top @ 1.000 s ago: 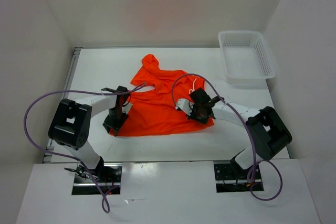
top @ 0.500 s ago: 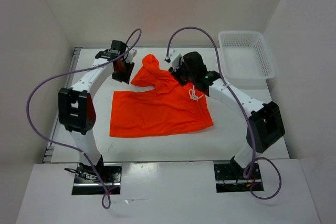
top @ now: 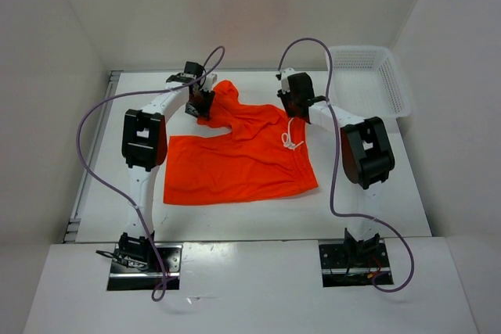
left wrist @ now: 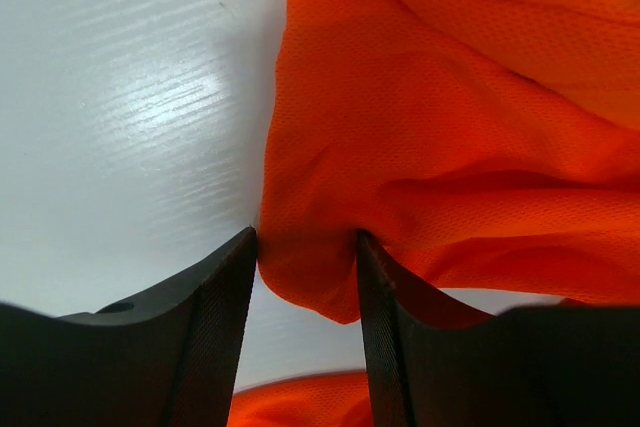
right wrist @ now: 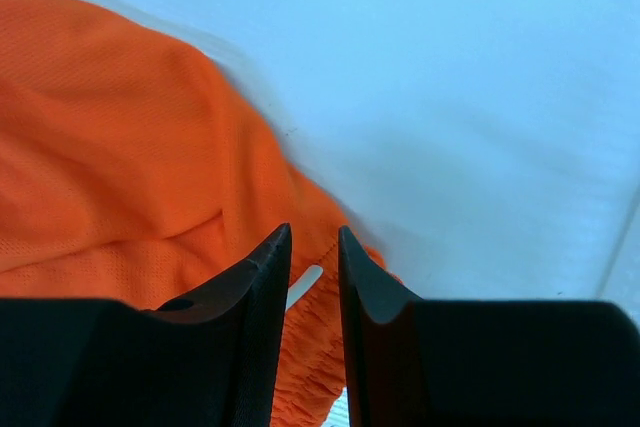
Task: Fold and stack the shorts
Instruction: Flatten the shorts out
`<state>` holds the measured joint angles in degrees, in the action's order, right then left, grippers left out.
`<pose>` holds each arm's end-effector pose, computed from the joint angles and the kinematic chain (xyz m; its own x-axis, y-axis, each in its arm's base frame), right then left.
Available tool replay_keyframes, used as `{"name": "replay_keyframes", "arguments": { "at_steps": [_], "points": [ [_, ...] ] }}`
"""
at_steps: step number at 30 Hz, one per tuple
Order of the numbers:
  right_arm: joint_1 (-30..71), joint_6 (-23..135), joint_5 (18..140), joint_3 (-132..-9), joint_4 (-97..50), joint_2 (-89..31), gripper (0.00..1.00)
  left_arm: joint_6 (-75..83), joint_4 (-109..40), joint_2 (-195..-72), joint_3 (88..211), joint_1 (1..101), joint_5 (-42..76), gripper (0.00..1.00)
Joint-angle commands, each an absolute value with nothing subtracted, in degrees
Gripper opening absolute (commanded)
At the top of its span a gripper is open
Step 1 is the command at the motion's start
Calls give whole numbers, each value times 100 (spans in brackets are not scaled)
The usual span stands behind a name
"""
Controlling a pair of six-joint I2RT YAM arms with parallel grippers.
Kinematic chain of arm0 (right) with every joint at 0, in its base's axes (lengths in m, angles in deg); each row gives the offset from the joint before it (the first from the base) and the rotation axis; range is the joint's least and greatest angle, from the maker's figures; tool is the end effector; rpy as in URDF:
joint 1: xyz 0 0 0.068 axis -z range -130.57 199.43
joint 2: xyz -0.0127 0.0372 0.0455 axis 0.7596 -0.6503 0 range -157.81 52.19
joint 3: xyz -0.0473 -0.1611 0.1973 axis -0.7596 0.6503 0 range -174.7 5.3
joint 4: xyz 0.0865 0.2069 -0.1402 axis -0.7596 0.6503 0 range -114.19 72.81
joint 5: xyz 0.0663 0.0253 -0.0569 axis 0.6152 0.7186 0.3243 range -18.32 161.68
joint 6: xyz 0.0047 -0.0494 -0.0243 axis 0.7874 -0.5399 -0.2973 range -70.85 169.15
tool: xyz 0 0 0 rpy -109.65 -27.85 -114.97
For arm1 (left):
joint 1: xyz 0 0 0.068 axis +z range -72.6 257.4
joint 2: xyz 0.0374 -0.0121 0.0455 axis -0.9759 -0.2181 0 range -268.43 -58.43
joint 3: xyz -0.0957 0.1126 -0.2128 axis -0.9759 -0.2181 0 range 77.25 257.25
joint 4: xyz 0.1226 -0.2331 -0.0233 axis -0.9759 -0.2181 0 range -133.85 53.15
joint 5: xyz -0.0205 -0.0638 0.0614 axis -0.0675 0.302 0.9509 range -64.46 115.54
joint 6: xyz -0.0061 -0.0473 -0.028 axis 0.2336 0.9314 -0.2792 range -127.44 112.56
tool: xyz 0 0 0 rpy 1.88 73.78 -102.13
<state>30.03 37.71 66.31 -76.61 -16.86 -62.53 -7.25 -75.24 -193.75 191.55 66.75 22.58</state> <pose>0.4264 0.1464 0.1845 -0.5437 -0.4009 -0.7373 -0.3786 0.9012 -0.2107 0.4983 -0.0958 0.1600 -0.8467 0.1559 -0.5086 0.2076 0.9771 -0.0462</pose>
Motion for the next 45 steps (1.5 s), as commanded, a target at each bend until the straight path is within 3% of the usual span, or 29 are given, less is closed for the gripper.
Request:
{"name": "replay_keyframes", "arguments": {
  "at_steps": [1, 4, 6, 7, 8, 11, 18, 19, 21, 23, 31, 37, 42, 45],
  "points": [
    [2931, 3852, 6509, -7996, -2129, -6259, 31, -744, -7394, -19448, 19363, 6703, 2105, 52],
    [2992, 3852, 6351, -7811, -2251, -6260, 38, -744, -7394, -19501, 18941, 6633, 2456, 45],
    [3045, 3904, 6298, -7758, -2252, -6260, 39, -744, -7325, -19449, 18581, 6580, 2710, 35],
    [3097, 3905, 6298, -7758, -2252, -6260, 39, -744, -7324, -19378, 18449, 6580, 2825, 22],
    [3098, 3905, 6298, -7758, -2200, -6312, 39, -744, -7272, -19317, 18326, 6580, 2966, 15],
    [3098, 3852, 6420, -7758, -2199, -6313, 39, -744, -7210, -18975, 17659, 6711, 3528, 4],
    [3098, 3904, 6535, -7758, -2138, -6427, 41, -744, -7394, -17990, 16717, 7019, 3802, 4],
    [3098, 3905, 6596, -7758, -2138, -6488, 41, -744, -7394, -17859, 16716, 7019, 3802, 11],
    [3098, 3905, 6597, -7758, -2138, -6488, 42, -744, -7394, -17788, 16803, 6967, 3741, 41],
    [3098, 3905, 6649, -7758, -2138, -6488, 44, -744, -7342, -17787, 17207, 6967, 3540, 58],
    [3098, 3852, 6482, -7652, -2138, -6541, 44, -744, -7183, -19086, 19719, 6967, 2739, 64],
    [3098, 3694, 6412, -7433, -2190, -6366, 44, -744, -8078, -20343, 21994, 6967, 2054, 64],
    [3098, 3694, 6290, -7380, -2243, -6365, 45, -744, -8202, -21125, 22990, 6915, 2122, 69],
    [3098, 3641, 6219, -7380, -2296, -6471, 53, -744, -8509, -21758, 23980, 6809, 2386, 71]
  ]
}}
